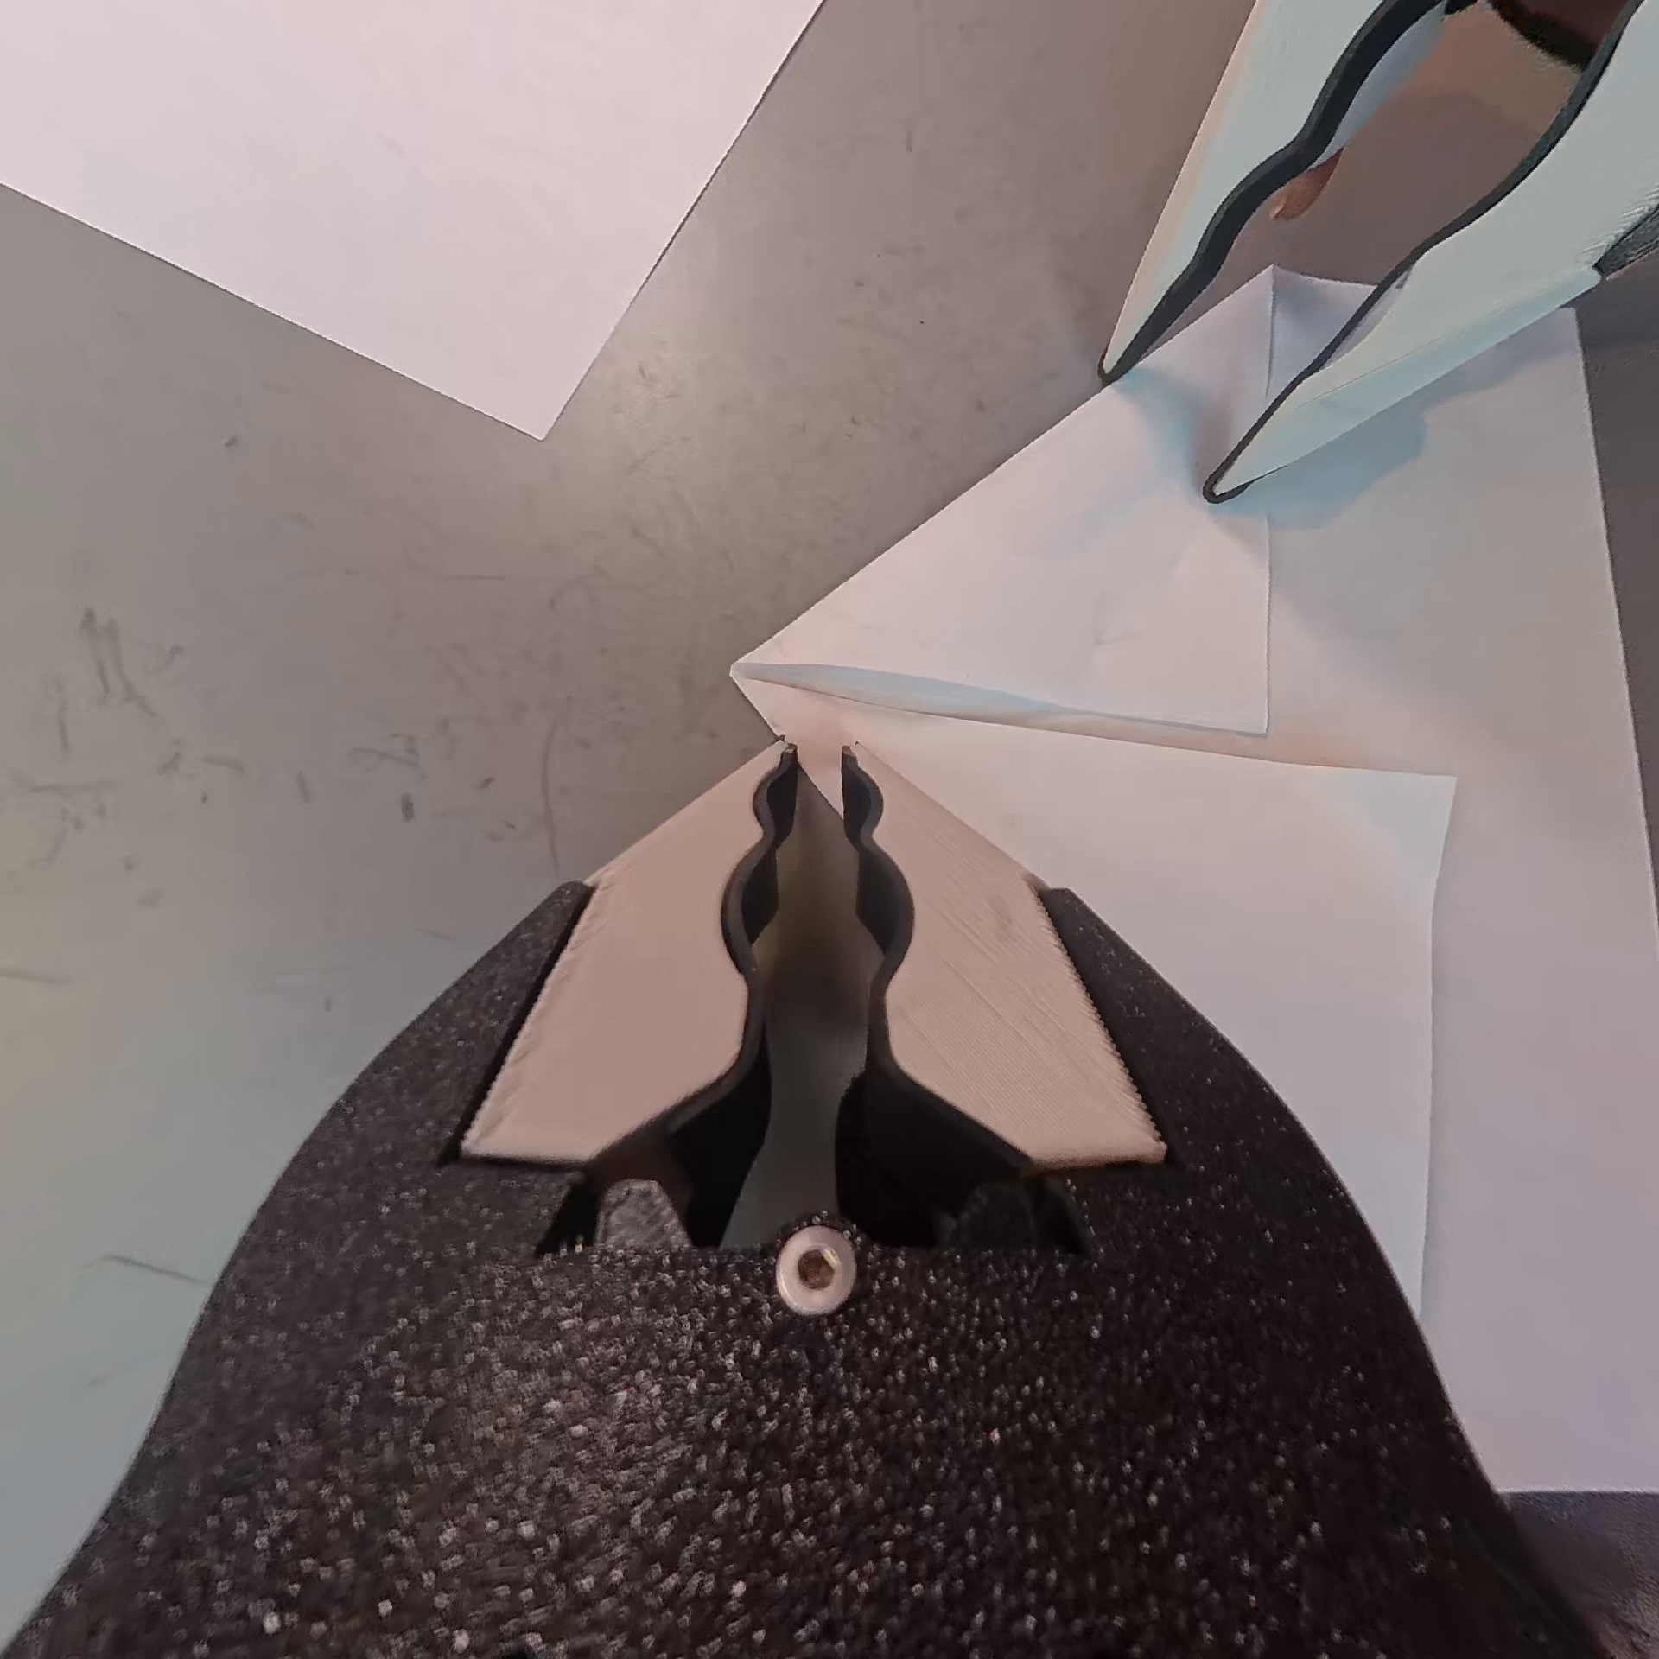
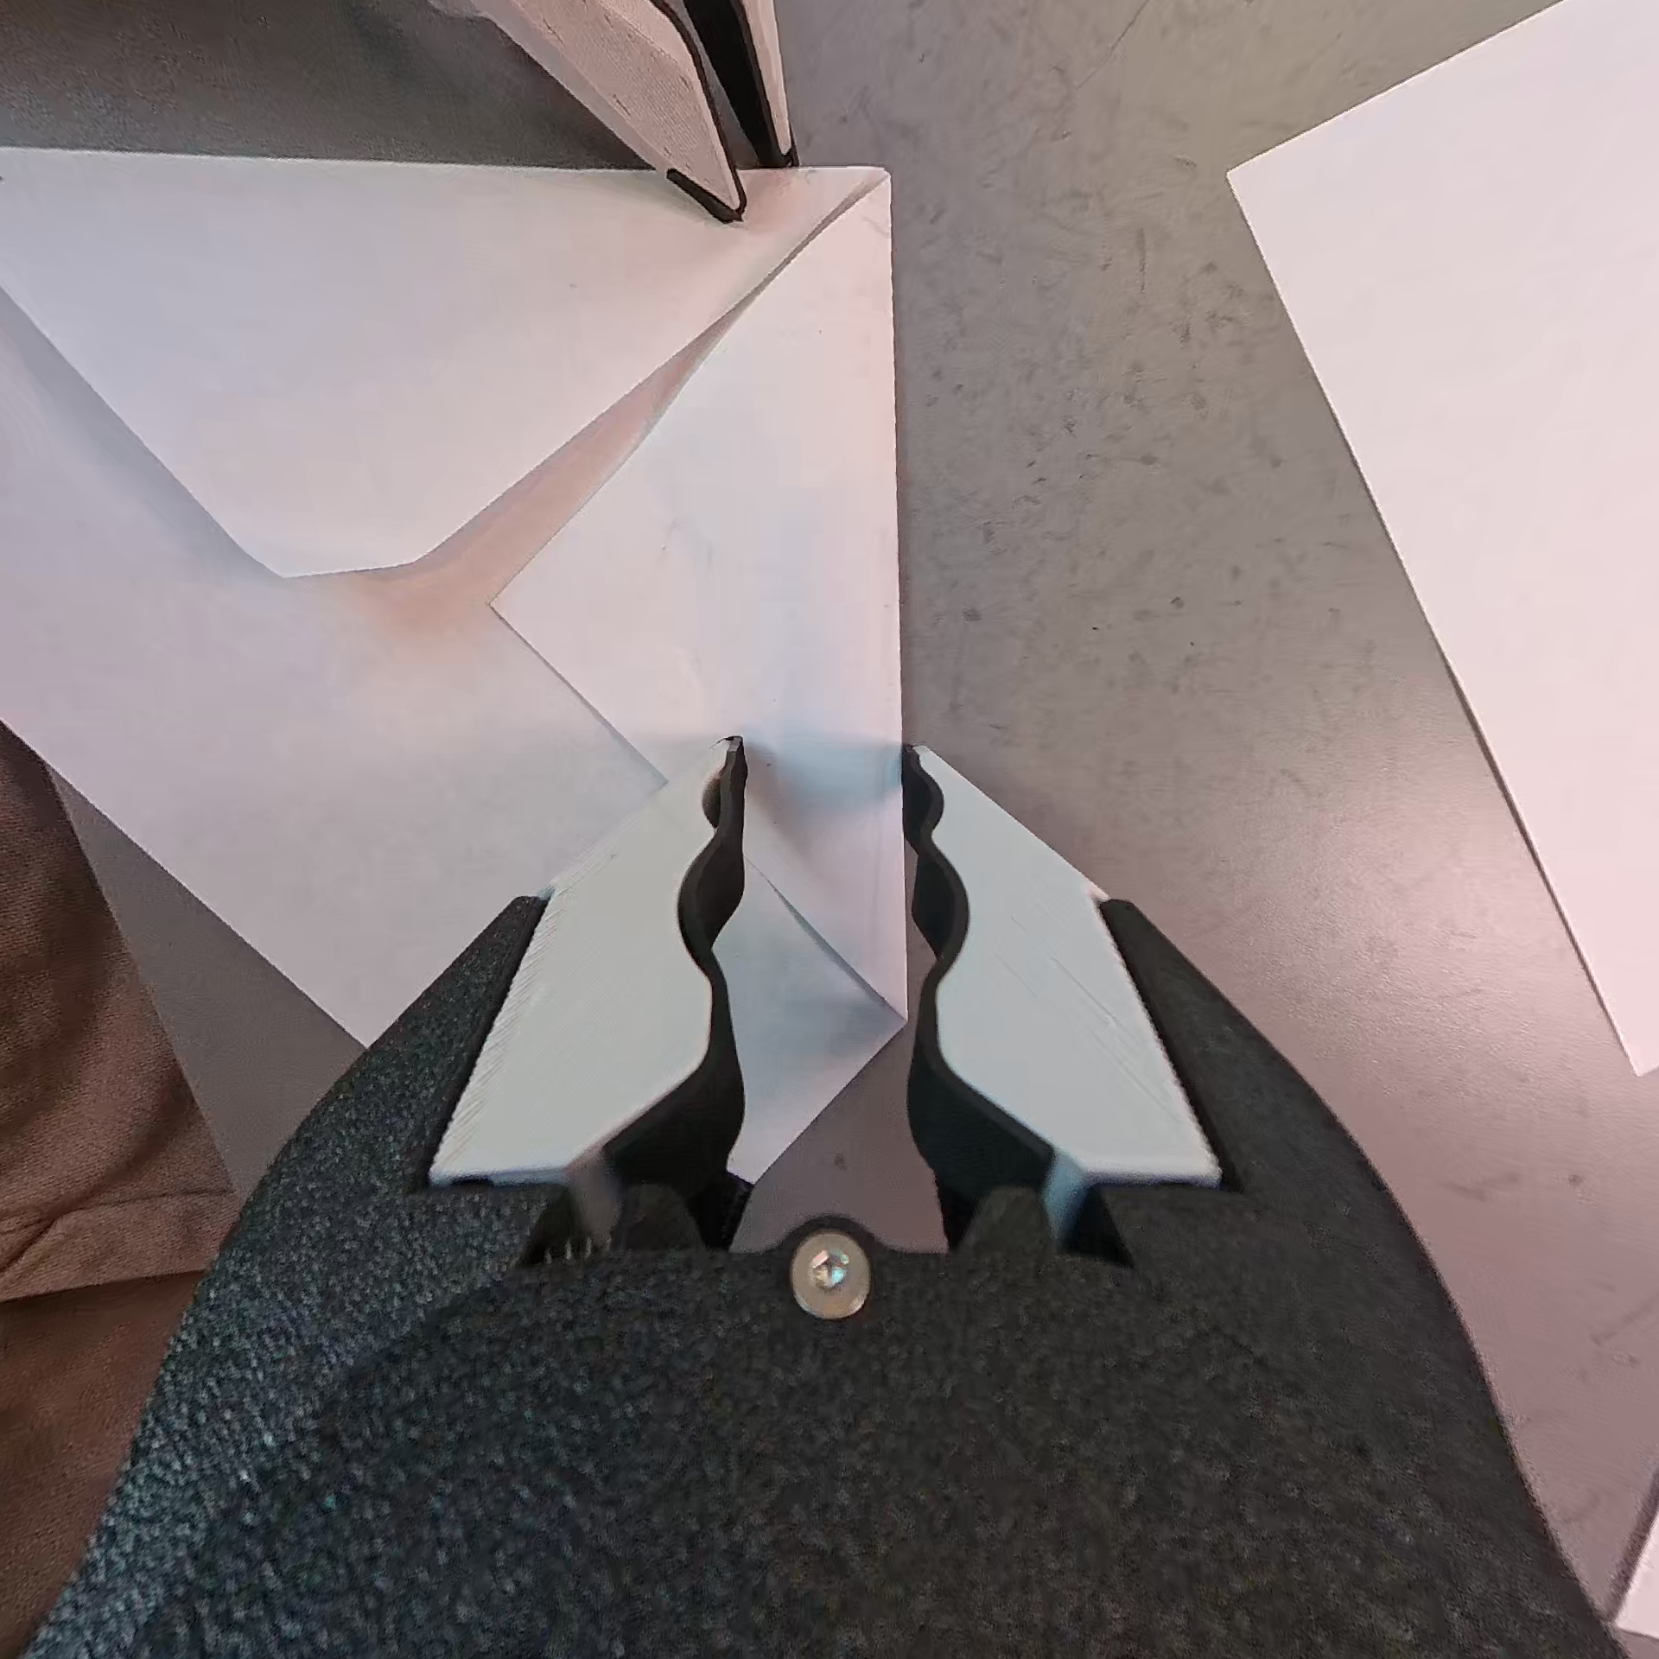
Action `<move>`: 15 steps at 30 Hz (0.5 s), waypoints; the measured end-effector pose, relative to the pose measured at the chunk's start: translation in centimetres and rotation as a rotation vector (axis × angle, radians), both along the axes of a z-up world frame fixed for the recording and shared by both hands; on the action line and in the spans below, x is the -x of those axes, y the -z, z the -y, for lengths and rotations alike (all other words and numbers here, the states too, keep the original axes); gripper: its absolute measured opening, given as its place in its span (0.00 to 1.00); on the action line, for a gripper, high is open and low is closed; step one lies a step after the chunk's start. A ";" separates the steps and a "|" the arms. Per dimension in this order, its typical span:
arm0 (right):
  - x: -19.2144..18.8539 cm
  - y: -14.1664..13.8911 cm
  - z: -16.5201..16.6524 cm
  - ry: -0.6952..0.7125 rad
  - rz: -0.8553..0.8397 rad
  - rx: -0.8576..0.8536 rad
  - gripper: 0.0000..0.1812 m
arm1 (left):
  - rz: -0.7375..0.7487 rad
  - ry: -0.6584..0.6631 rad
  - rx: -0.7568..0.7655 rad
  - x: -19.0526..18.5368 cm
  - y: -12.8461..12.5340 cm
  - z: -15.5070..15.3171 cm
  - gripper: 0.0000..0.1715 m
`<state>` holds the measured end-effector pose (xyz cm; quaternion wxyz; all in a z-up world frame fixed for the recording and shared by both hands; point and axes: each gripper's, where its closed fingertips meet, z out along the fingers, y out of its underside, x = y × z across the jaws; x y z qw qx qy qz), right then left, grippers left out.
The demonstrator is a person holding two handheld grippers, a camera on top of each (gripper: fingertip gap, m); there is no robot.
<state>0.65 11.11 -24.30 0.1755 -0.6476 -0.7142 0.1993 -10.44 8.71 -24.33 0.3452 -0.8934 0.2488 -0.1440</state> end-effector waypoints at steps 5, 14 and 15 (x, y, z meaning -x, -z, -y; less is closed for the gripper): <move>0.0 0.0 -0.1 -0.013 -0.009 -0.013 0.18 | 0.112 -0.023 0.041 0.8 -0.4 -0.4 0.13; -0.2 -0.1 0.0 -0.044 -0.095 -0.029 0.17 | 0.095 0.024 0.047 -1.0 -0.3 0.1 0.20; -0.3 -0.1 0.1 -0.044 -0.099 -0.019 0.17 | 0.053 0.027 0.027 -1.0 -0.2 0.1 0.19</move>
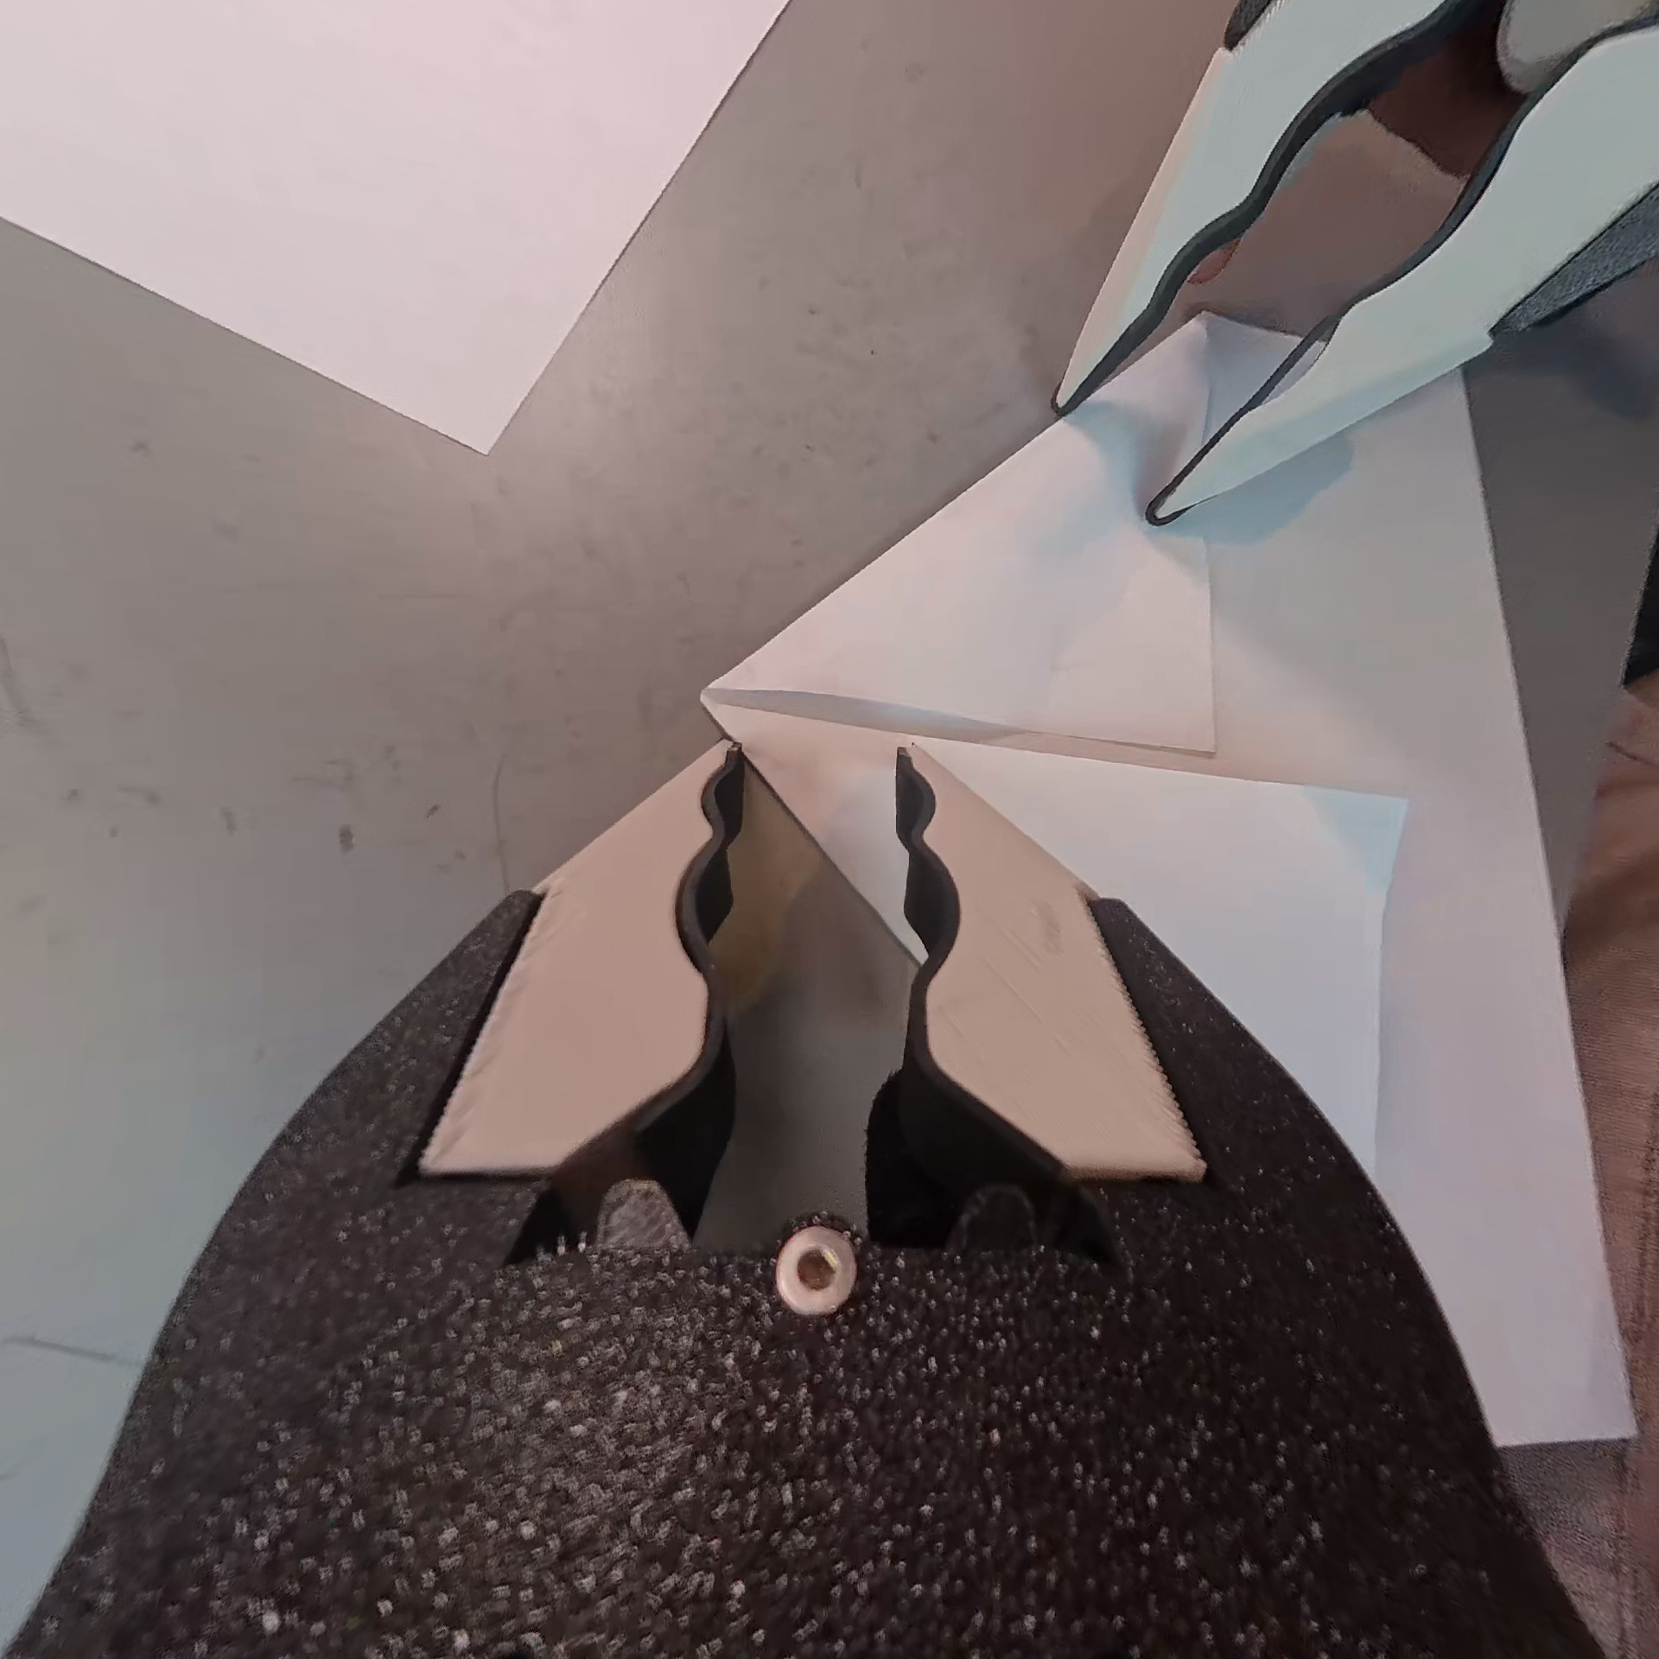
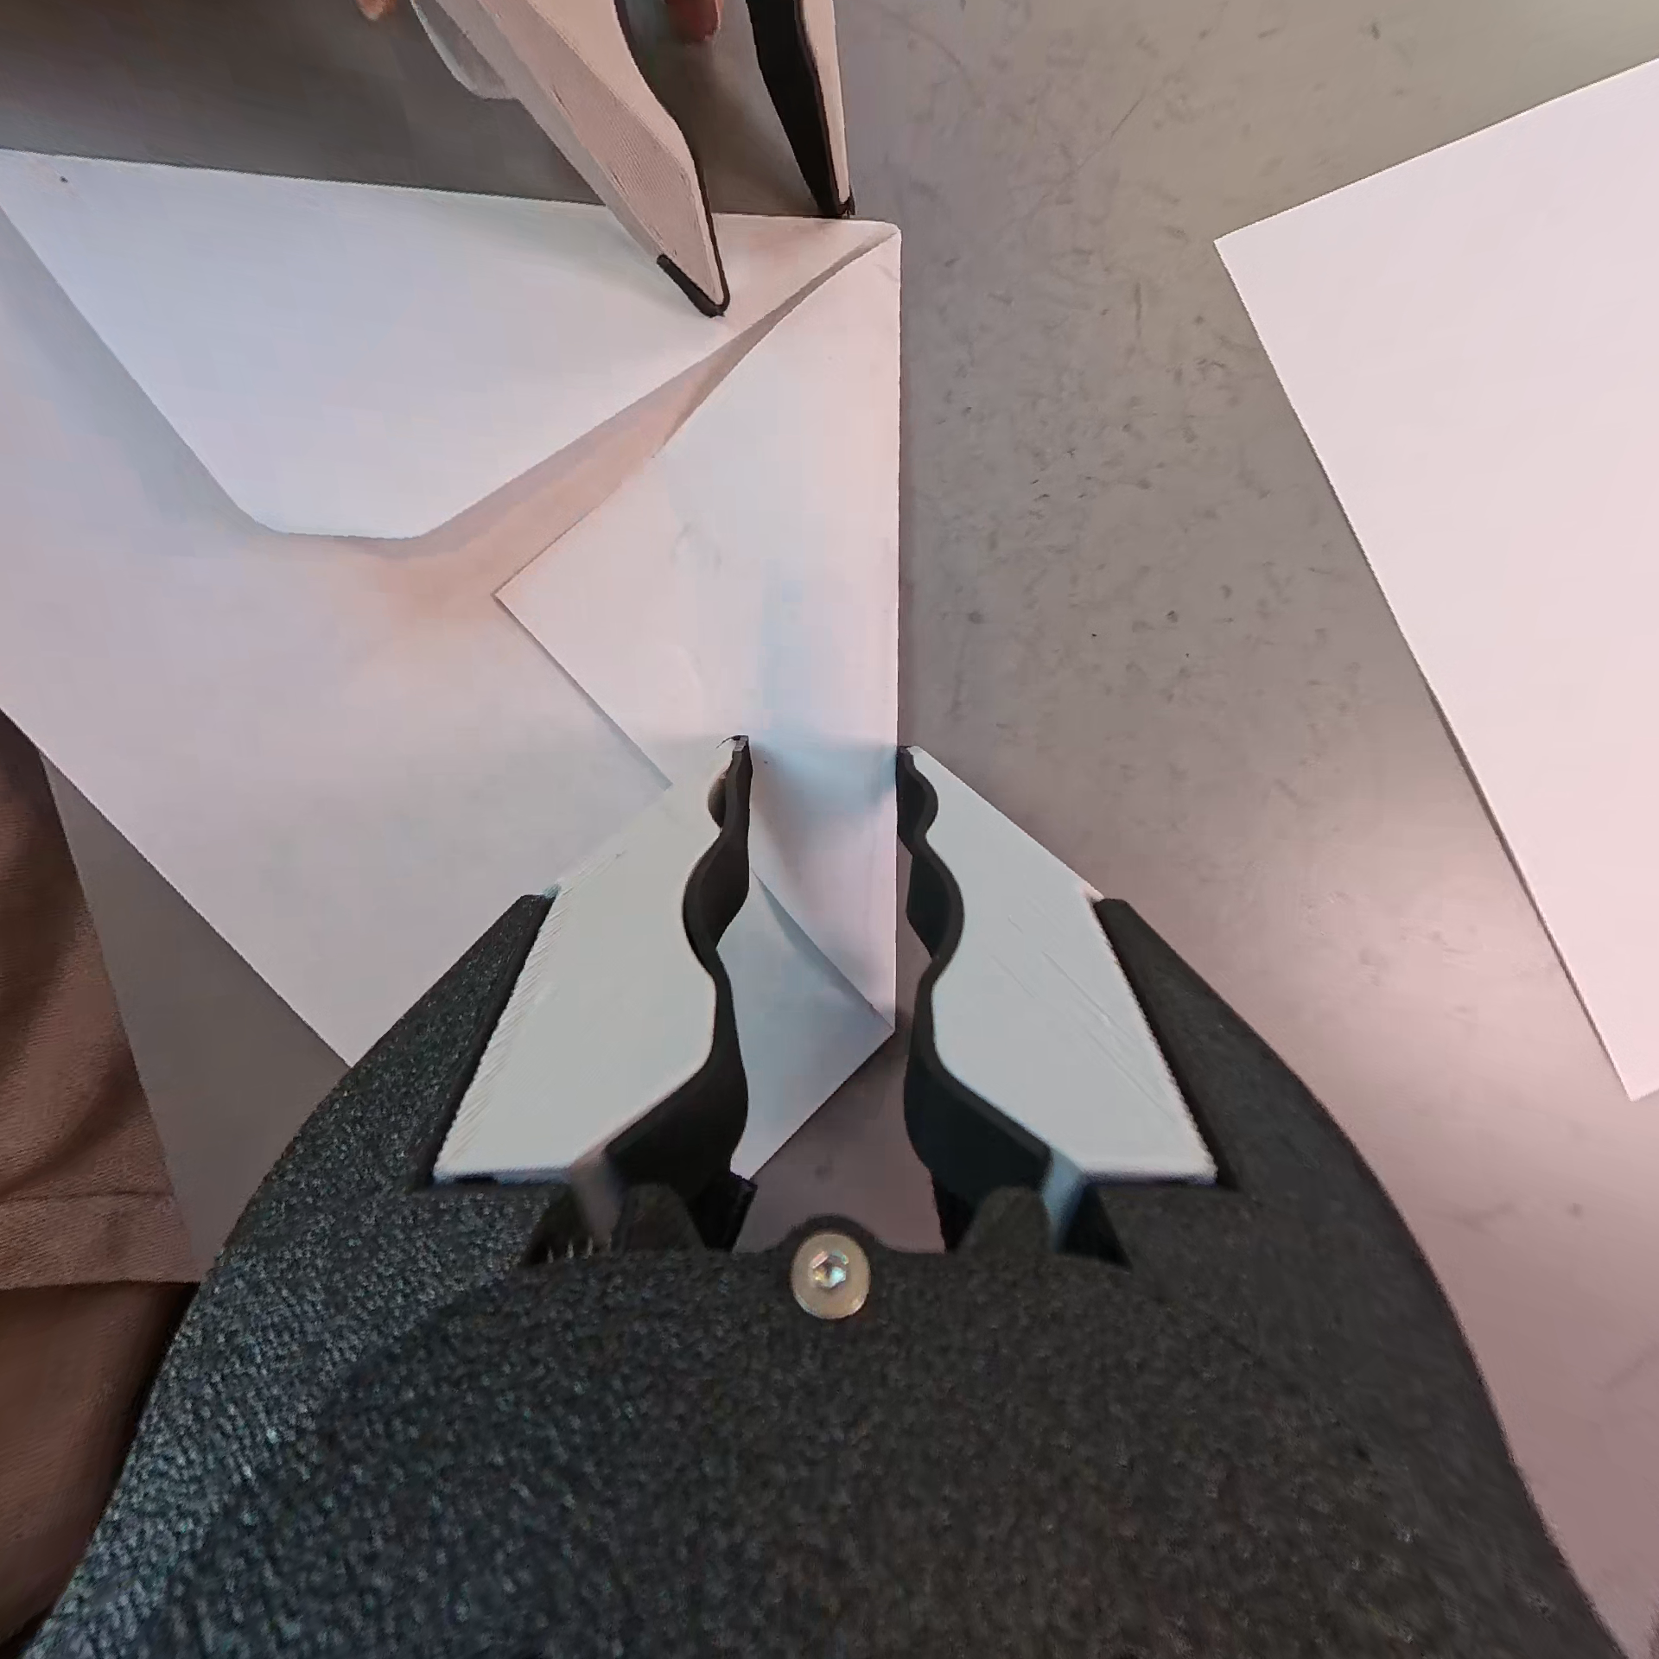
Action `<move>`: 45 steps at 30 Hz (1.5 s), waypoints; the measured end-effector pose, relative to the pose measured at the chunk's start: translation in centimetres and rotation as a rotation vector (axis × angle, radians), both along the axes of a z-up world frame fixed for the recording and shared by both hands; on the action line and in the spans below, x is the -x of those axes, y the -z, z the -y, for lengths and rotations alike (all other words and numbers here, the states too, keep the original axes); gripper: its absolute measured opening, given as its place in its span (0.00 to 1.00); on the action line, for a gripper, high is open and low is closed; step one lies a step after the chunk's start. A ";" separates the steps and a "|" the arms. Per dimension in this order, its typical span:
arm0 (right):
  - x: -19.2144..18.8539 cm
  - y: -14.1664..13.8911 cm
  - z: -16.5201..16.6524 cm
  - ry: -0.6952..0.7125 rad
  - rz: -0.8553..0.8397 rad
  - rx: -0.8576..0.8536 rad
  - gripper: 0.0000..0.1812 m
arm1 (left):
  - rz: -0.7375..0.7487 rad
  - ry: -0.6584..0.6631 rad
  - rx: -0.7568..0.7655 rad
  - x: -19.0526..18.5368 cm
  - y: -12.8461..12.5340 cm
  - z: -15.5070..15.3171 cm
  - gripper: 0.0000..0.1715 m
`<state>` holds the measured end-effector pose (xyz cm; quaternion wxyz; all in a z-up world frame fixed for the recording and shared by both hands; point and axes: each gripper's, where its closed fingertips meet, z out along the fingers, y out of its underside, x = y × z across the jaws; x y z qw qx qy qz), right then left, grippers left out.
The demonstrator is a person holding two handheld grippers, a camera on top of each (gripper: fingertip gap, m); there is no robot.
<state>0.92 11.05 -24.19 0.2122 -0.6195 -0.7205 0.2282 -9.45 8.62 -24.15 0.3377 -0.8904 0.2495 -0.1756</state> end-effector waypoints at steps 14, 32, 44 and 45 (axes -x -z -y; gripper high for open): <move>2.1 0.1 1.3 -0.028 0.090 0.011 0.22 | -0.112 0.047 -0.075 -0.7 0.2 1.0 0.15; 0.8 -1.8 2.7 -0.073 -0.088 -0.050 0.00 | 0.074 0.023 0.020 -1.6 -0.3 2.8 0.27; 1.5 -6.1 3.0 -0.115 -0.272 -0.110 0.00 | 0.207 0.031 0.015 -2.0 -1.3 2.9 0.36; 1.5 -6.7 3.0 -0.116 -0.291 -0.113 0.00 | 0.252 0.036 0.020 -2.1 -1.7 2.9 0.37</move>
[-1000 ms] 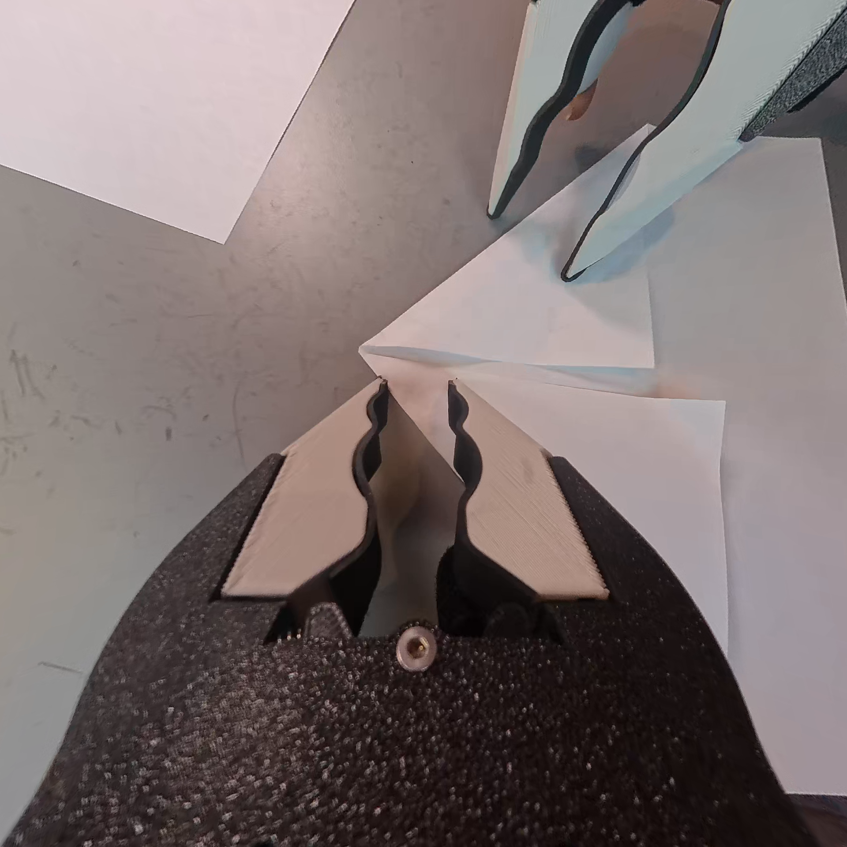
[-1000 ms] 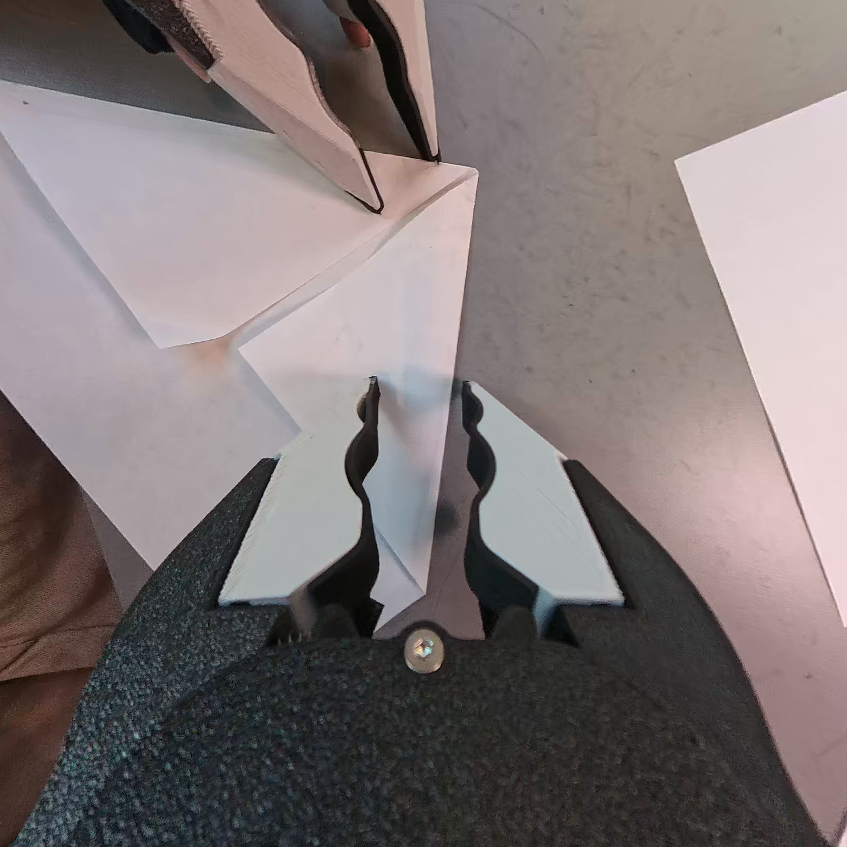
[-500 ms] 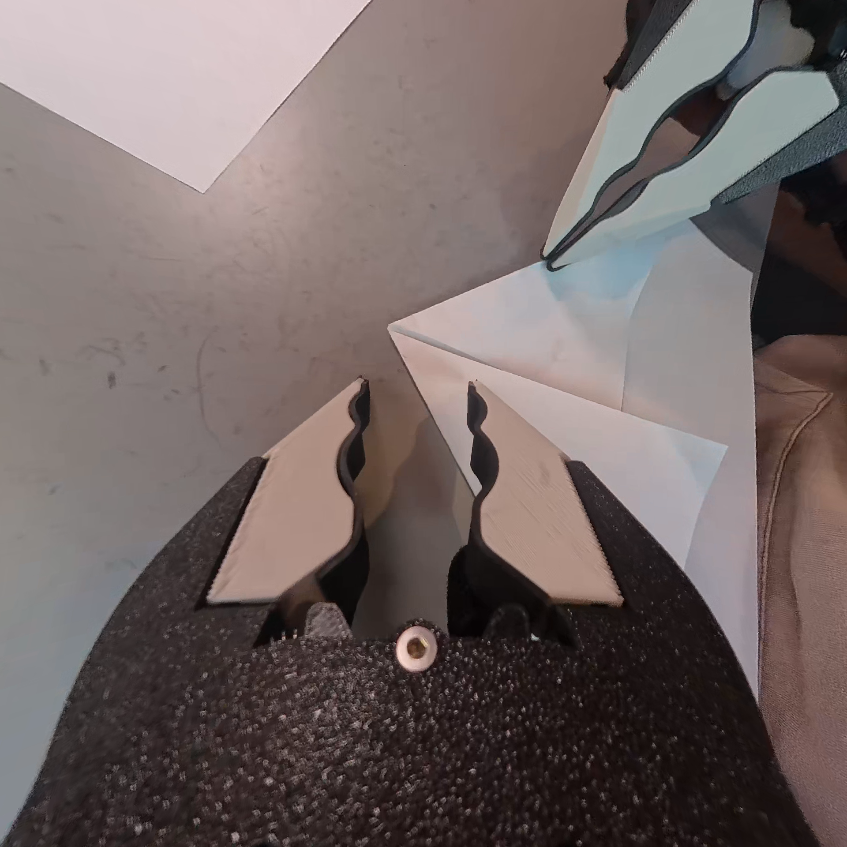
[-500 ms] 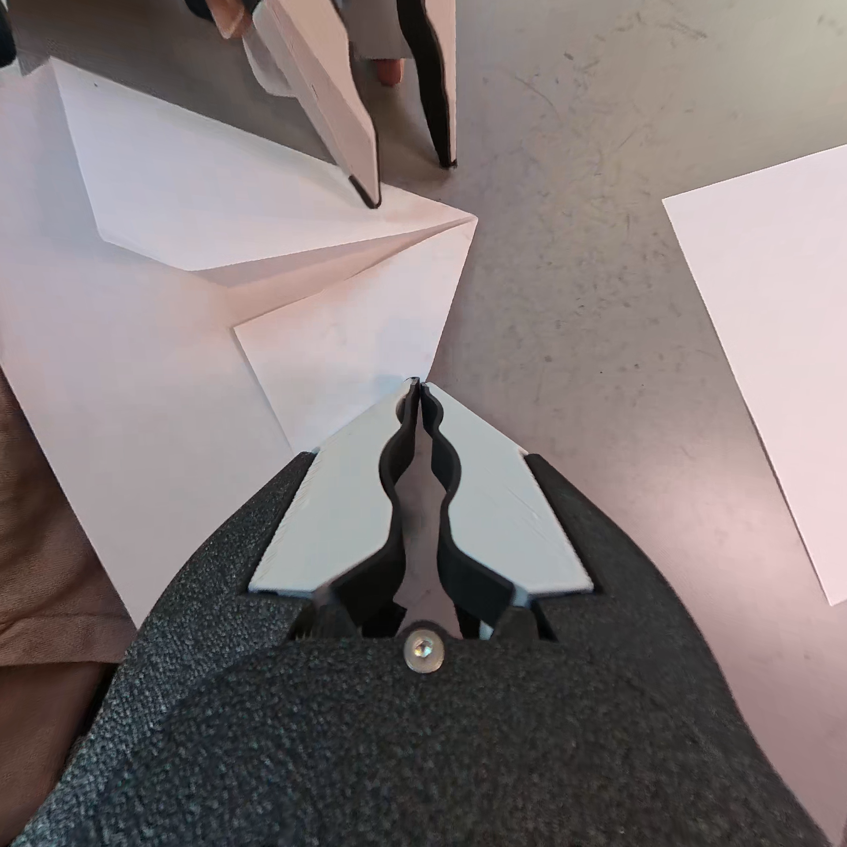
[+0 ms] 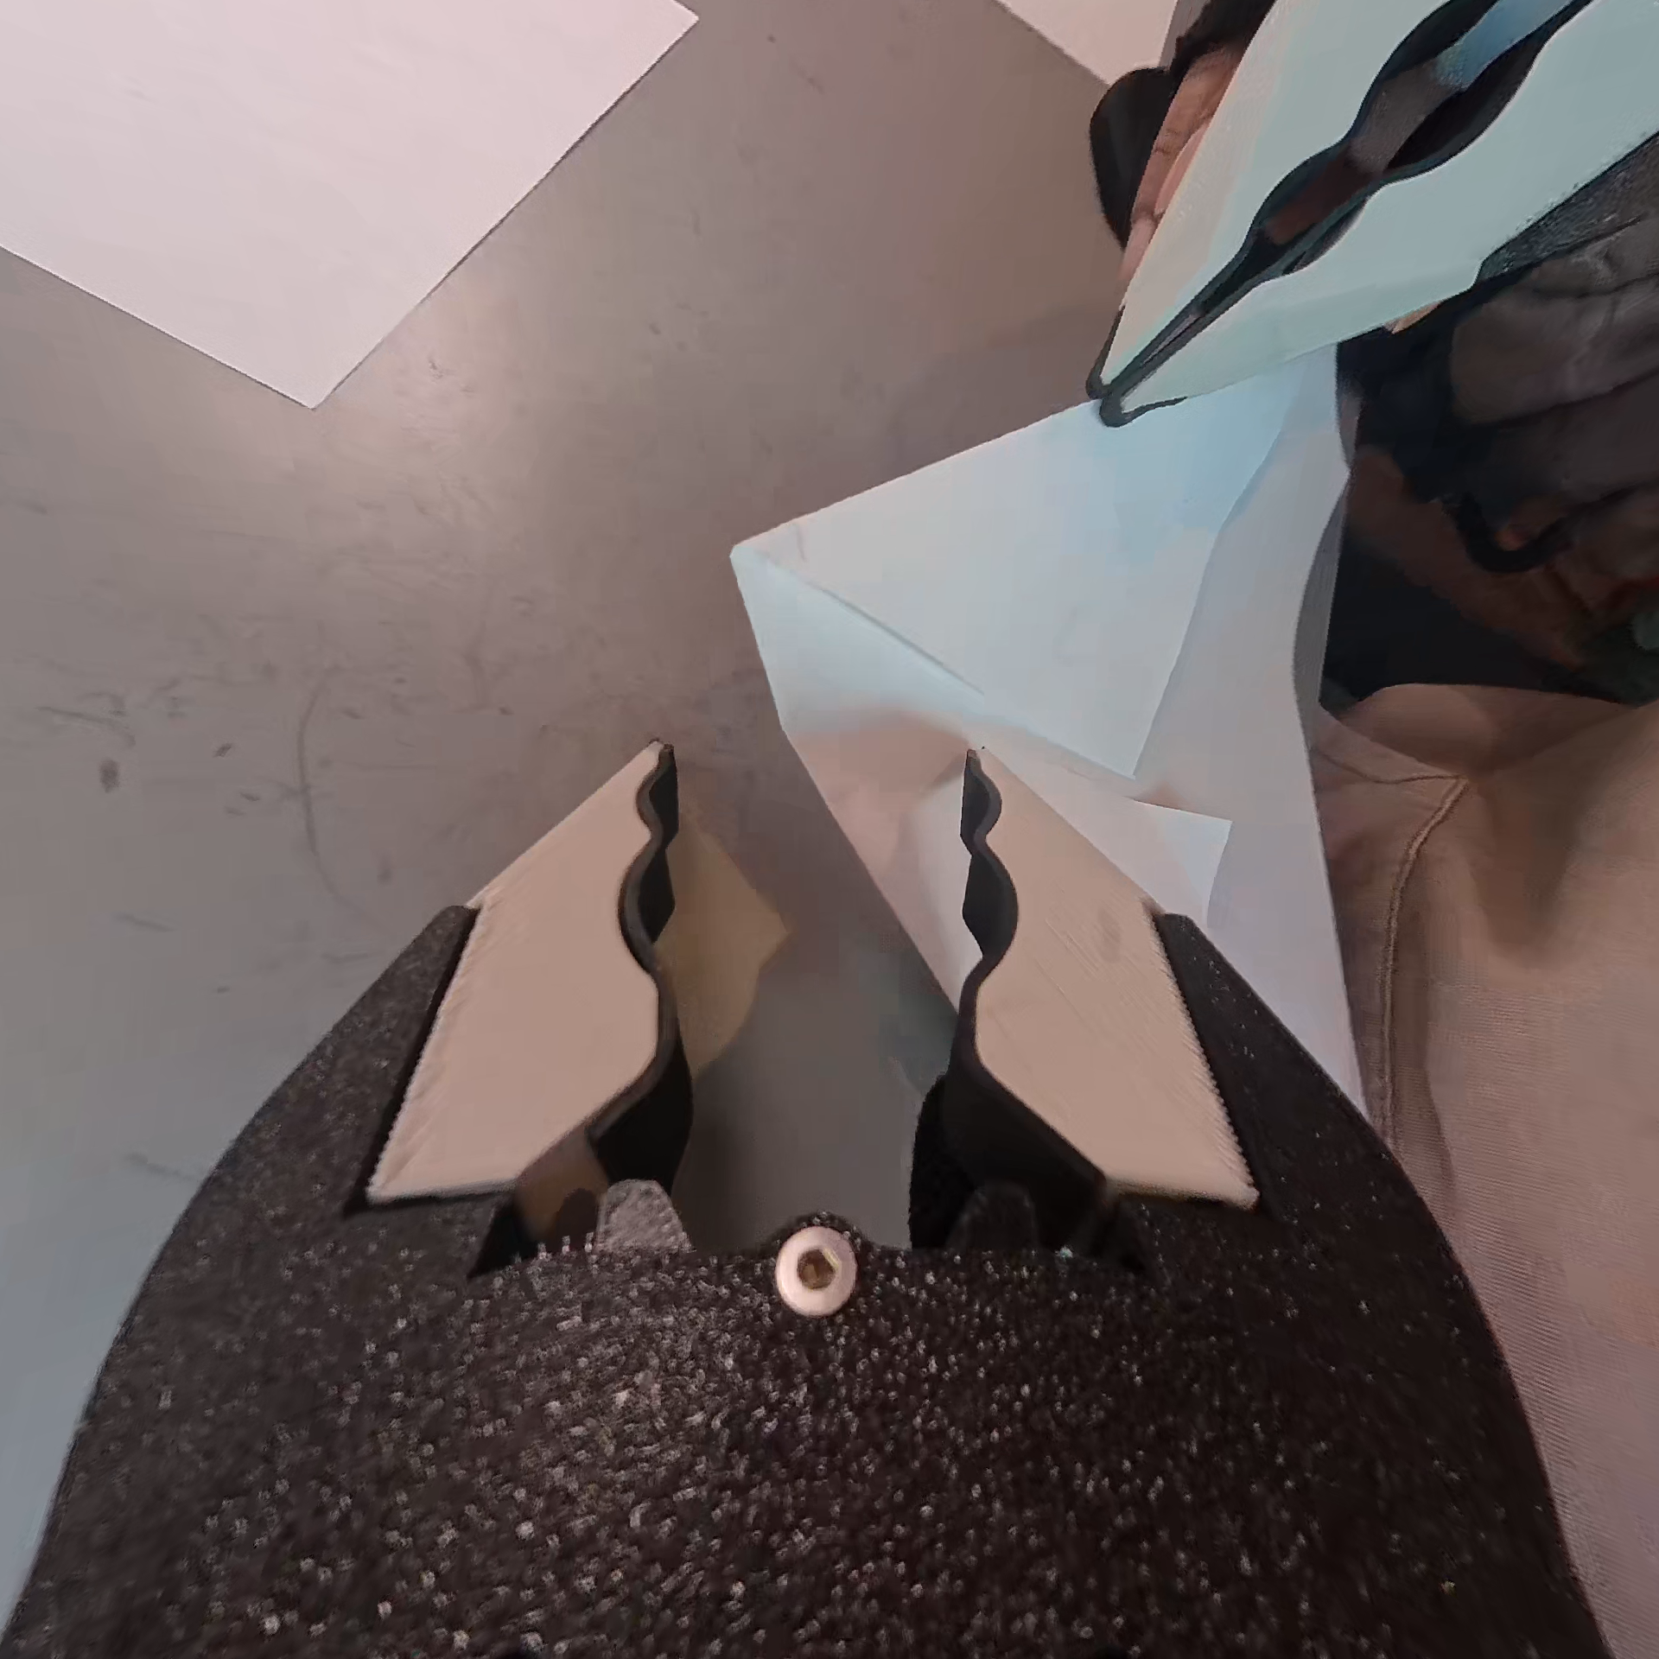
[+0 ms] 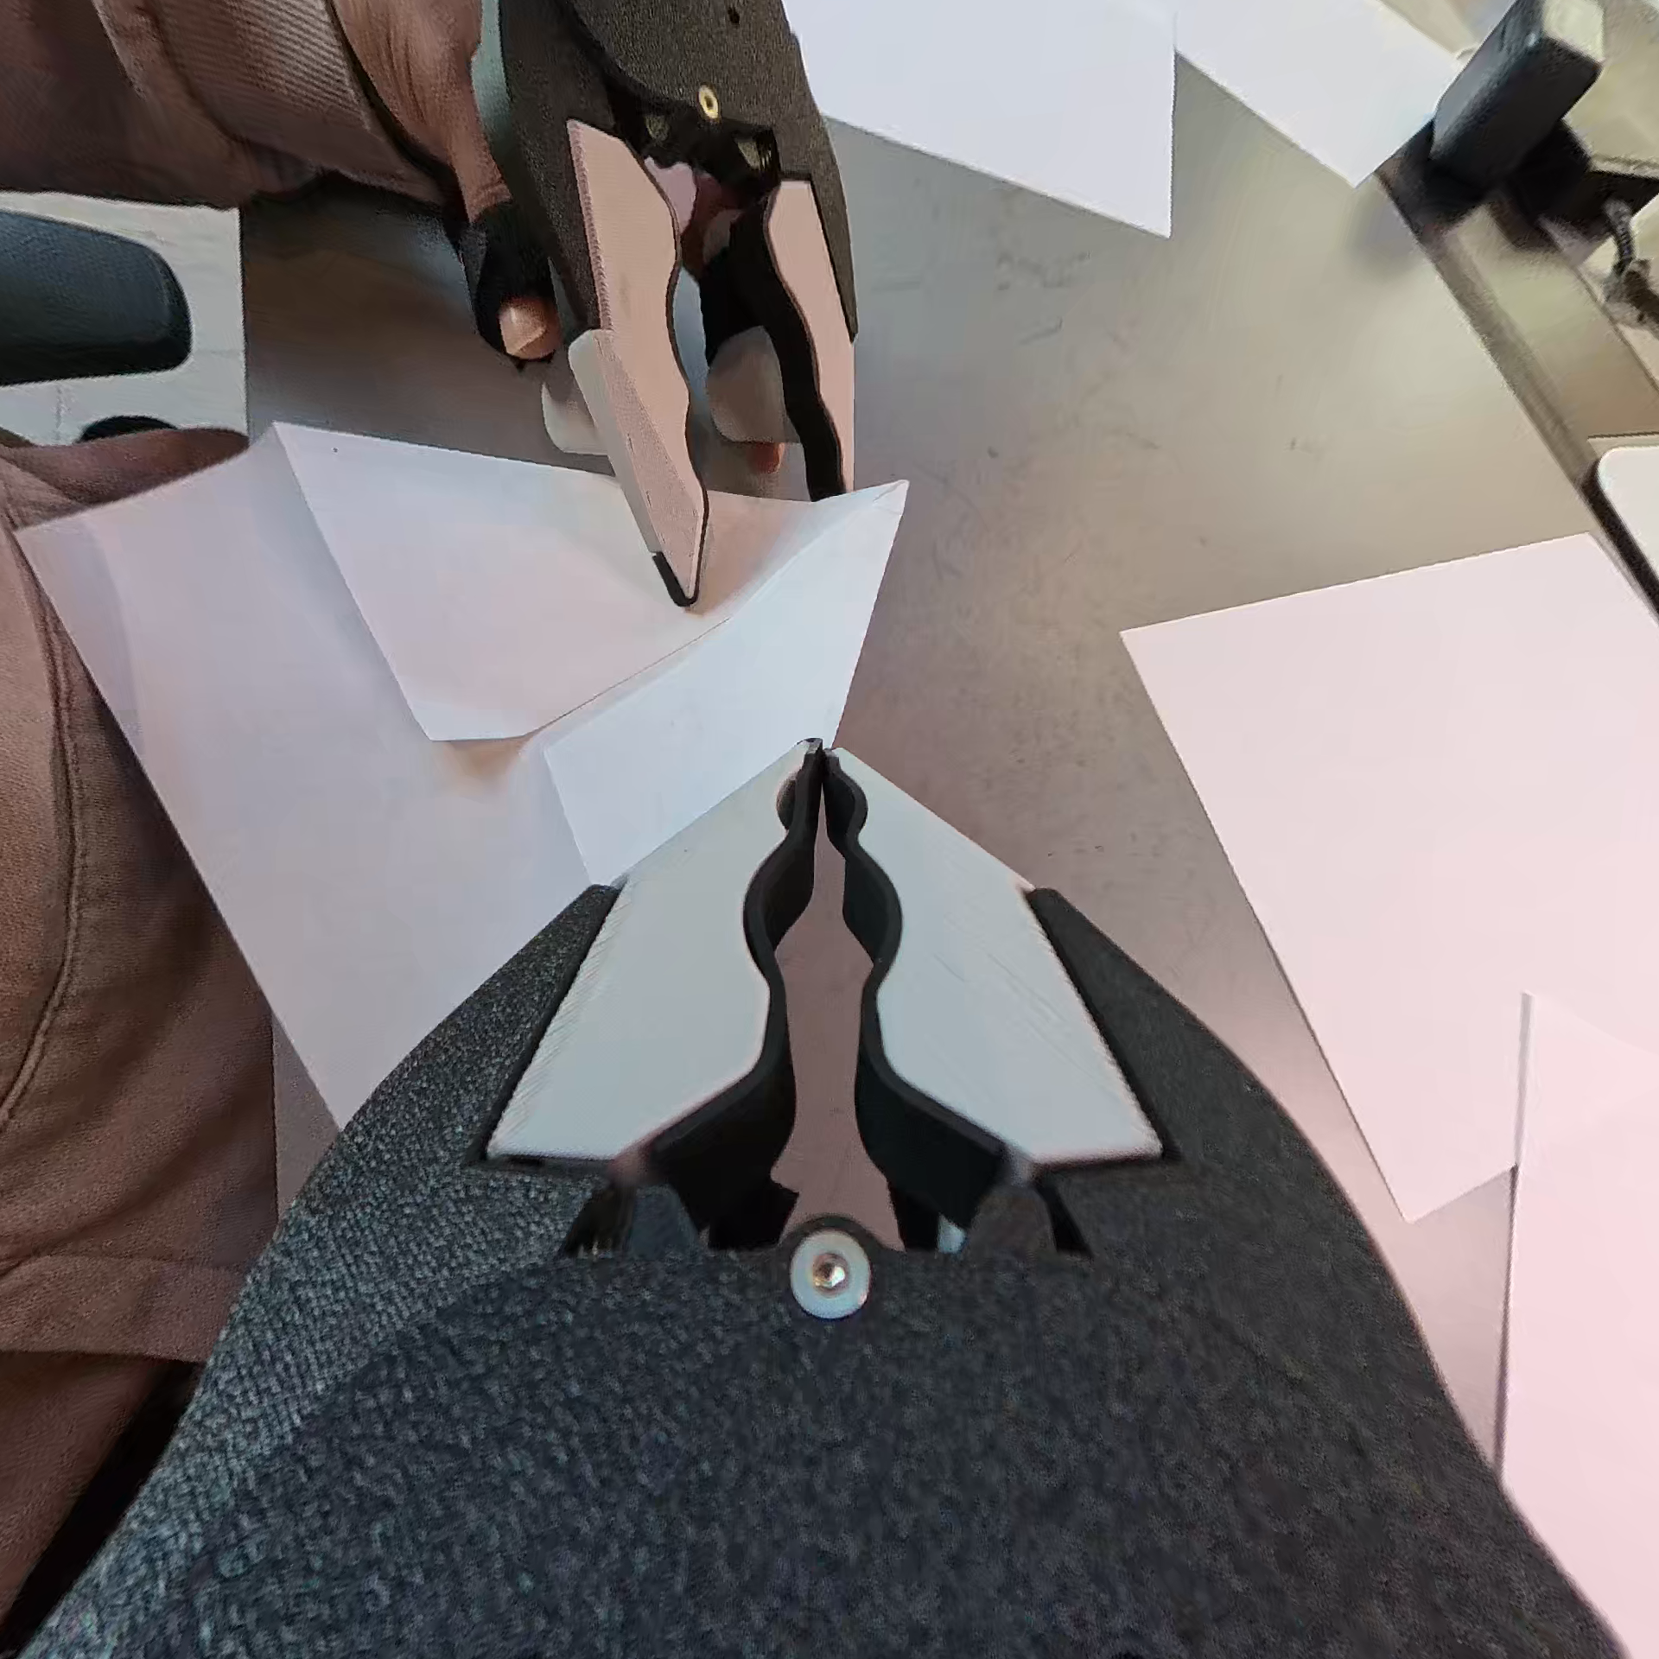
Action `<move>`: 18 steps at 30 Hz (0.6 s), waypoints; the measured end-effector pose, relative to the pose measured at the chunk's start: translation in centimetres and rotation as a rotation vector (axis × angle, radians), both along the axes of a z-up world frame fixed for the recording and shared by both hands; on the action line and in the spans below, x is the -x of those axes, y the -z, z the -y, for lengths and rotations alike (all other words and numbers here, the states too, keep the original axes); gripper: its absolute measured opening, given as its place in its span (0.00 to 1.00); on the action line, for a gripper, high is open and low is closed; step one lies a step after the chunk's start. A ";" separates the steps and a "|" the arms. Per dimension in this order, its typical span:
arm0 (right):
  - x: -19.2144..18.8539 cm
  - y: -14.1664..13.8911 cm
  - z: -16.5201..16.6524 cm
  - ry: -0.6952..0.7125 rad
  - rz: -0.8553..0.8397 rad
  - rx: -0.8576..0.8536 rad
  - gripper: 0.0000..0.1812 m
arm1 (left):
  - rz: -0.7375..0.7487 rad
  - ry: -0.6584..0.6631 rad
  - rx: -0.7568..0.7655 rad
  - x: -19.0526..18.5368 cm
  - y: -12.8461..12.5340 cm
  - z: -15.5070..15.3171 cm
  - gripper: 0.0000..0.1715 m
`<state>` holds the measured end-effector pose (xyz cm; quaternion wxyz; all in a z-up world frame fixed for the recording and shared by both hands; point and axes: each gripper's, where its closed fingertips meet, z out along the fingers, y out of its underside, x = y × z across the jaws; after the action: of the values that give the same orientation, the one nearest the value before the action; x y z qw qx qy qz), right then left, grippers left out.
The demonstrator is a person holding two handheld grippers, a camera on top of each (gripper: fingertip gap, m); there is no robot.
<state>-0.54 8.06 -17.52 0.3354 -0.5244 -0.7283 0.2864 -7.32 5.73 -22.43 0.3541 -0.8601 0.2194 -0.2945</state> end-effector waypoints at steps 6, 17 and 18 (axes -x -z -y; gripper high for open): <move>0.2 -4.9 -0.7 -0.008 -0.176 -0.029 0.00 | 0.279 0.147 -0.066 -2.0 -5.3 1.3 0.12; -0.1 -13.8 -1.7 -0.043 -0.398 -0.294 0.10 | -0.396 0.217 -0.808 -0.5 -17.7 -0.9 0.00; 0.0 -13.5 -1.5 -0.052 -0.381 -0.322 0.15 | -0.465 0.246 -0.878 -0.9 -17.9 -0.7 0.00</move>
<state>-0.49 9.59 -4.00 0.5385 -0.3820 -0.7013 0.2688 -6.43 6.40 -4.57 0.5863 -0.6410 0.4951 -0.0148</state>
